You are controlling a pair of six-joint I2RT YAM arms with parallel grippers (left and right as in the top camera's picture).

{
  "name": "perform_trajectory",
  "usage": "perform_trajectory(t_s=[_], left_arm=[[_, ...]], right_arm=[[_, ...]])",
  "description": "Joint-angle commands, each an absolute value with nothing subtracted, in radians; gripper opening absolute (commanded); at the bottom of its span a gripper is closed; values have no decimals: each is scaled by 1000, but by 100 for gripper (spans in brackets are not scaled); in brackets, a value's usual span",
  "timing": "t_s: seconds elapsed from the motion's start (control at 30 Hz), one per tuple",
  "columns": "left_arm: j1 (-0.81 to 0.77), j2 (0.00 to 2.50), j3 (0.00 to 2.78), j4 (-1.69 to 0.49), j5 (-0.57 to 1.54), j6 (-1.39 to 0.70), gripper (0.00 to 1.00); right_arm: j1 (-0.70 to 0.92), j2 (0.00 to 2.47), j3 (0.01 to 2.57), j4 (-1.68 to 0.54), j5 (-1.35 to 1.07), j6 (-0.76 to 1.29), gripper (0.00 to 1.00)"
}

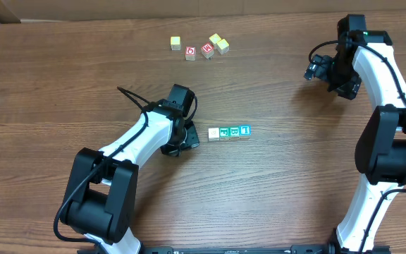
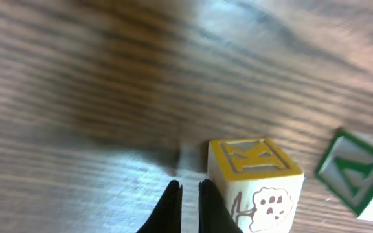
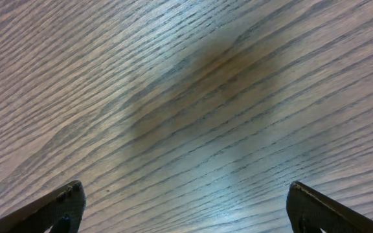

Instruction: Flip 5 blocks

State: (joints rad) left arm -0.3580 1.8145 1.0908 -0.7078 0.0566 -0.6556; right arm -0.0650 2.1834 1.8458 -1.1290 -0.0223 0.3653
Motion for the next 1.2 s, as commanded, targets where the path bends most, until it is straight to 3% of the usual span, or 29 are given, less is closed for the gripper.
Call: perform_trajectory(t_s=[0.0,1.17], left_arm=[[-358,1825,1086,-686,78,-655,4],[-383,1826,1075,-653,93,-658,4]], right_arm=[[-65,2175,1859,-1127,-20,358,100],[-65,2175,1859,-1127,-20,358,100]])
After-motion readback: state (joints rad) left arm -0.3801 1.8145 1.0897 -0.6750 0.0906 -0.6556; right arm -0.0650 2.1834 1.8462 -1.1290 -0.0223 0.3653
